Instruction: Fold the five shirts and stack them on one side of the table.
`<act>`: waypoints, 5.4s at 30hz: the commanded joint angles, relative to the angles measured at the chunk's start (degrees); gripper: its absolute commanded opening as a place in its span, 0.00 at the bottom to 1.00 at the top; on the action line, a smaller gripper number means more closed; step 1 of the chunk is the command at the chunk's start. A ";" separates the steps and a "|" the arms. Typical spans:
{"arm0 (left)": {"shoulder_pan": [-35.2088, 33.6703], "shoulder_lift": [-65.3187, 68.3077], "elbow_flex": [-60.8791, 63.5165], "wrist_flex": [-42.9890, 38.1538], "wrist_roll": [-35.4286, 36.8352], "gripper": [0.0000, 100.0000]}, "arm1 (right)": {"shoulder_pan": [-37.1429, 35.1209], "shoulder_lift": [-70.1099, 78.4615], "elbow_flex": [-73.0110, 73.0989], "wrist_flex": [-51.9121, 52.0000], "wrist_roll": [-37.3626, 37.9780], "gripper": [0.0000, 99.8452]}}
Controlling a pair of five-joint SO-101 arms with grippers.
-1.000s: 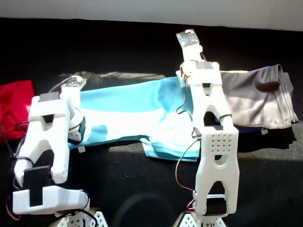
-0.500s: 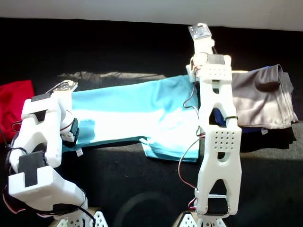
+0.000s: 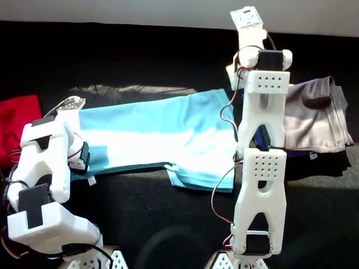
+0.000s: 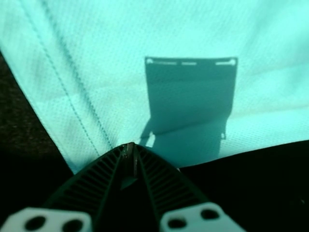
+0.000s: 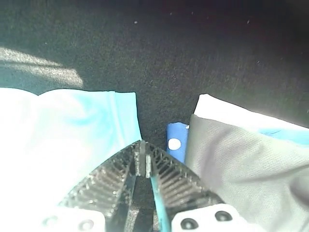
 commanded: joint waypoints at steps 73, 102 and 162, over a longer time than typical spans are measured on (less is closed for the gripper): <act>-1.63 0.57 -0.84 -1.58 -0.35 0.01 | -16.40 -57.36 119.16 -33.71 0.09 0.01; -1.63 0.57 -0.84 -1.58 -0.35 0.01 | -14.81 -24.40 62.64 -25.63 1.14 0.01; -5.05 16.57 -34.42 11.60 17.58 0.16 | -18.59 -28.44 42.86 -2.07 -6.07 0.02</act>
